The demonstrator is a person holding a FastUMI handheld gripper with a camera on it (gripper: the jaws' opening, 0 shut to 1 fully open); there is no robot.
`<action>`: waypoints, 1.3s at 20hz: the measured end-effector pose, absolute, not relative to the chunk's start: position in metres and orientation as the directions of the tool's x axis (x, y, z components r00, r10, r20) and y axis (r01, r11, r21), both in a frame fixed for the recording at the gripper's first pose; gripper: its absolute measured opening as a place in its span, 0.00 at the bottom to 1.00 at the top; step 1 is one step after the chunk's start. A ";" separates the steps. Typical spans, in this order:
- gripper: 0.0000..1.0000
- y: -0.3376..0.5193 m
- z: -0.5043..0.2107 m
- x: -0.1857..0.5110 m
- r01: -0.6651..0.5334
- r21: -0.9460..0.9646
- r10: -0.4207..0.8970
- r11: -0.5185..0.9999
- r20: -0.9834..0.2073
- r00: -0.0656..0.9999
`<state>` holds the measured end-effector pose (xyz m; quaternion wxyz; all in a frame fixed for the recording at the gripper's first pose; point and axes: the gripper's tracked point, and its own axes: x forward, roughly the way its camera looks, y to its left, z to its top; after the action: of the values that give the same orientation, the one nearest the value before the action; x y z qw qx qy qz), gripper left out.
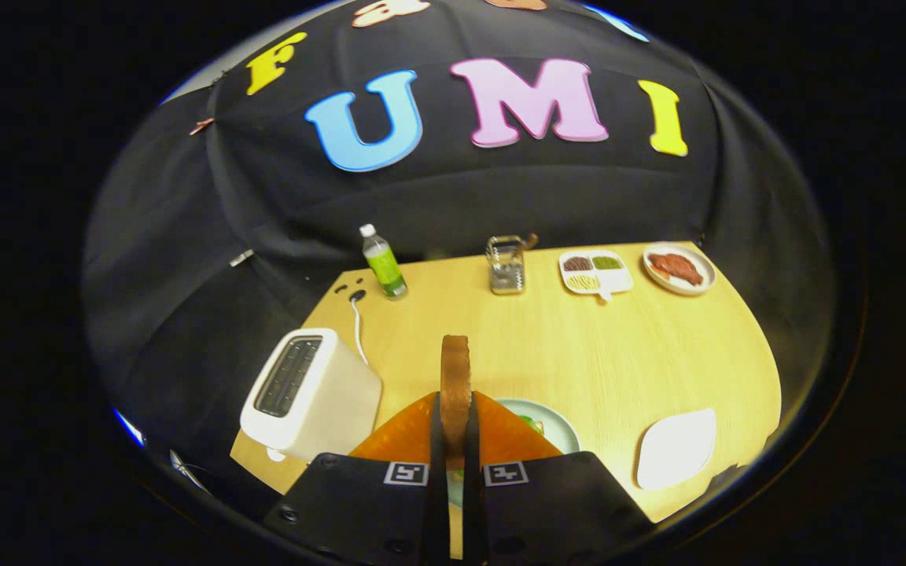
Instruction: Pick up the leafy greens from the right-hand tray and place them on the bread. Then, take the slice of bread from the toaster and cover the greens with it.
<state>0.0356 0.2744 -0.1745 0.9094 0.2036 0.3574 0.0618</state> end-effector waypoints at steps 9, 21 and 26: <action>0.11 0.302 -0.236 0.031 0.149 0.596 0.361 0.789 -0.646 0.672; 0.12 0.254 -0.337 0.007 0.230 0.403 0.217 0.886 -0.798 0.563; 0.44 0.238 -0.347 0.005 0.207 0.293 0.135 0.933 -0.821 0.555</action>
<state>0.0047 0.2376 -0.3468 0.8629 0.1814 0.4711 -0.0211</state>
